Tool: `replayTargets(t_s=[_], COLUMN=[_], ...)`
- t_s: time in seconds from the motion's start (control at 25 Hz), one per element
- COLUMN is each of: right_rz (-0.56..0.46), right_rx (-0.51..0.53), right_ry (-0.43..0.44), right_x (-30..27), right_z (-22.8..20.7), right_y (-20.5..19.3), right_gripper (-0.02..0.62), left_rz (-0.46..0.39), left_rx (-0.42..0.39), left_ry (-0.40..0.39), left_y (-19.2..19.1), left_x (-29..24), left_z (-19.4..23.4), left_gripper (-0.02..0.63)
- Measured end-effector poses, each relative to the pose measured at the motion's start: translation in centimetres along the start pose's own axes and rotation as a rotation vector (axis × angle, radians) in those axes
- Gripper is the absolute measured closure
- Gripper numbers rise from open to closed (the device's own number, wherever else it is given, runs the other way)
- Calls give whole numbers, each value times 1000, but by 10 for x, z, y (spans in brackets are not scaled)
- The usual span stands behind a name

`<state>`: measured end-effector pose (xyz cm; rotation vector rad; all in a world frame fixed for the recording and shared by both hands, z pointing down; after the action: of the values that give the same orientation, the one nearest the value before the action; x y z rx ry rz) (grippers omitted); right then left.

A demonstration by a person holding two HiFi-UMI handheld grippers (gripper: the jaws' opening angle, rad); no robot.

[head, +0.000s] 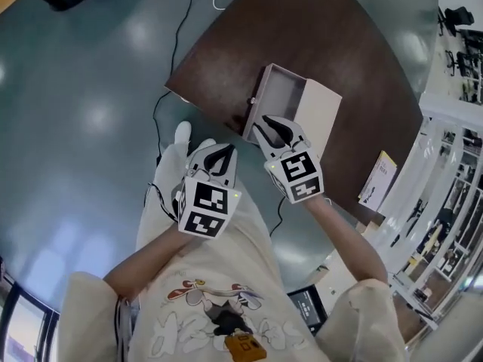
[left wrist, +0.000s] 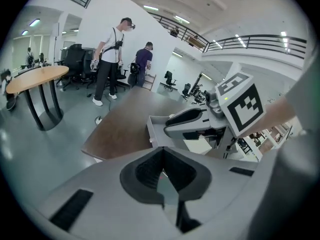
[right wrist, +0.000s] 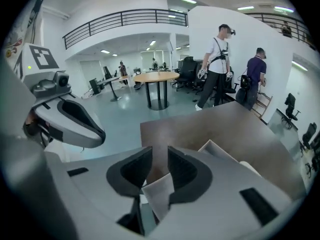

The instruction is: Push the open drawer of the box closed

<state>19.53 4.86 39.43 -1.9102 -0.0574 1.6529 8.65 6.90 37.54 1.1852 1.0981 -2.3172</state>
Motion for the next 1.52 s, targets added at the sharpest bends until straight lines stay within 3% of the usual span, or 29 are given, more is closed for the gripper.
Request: replayTargets(t_s=[0.72,1.24,1.36,1.52], right_rz=[377,570,609,601], right_rx=[582,693,718,695], right_ry=[23,10,-14,-46], right_x=[-89,-143,-145,-142], right_z=[-13,-13,-16,-22], right_y=[20,0,-4,-3], right_gripper=[446,449,476,556], left_rz=[-16,-22,-22,-23], left_rx=[194,260,260,260], left_ry=[-15,-25,-28,-30], left_y=[-21,-36,-37,-37], left_x=[4,-5,-4,-4], left_z=[33,46,45,46], left_gripper=[600,600,600,600])
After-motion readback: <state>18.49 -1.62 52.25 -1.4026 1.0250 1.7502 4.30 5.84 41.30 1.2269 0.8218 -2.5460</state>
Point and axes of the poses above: the fingertips, and each gripper's own axes: x backward along the fingers, z to its left, y out of its top, the point moved 4 cm from there along x, backward along the fingers, and after that the axes turned 12 degrees about z, right-handed, at the moved point
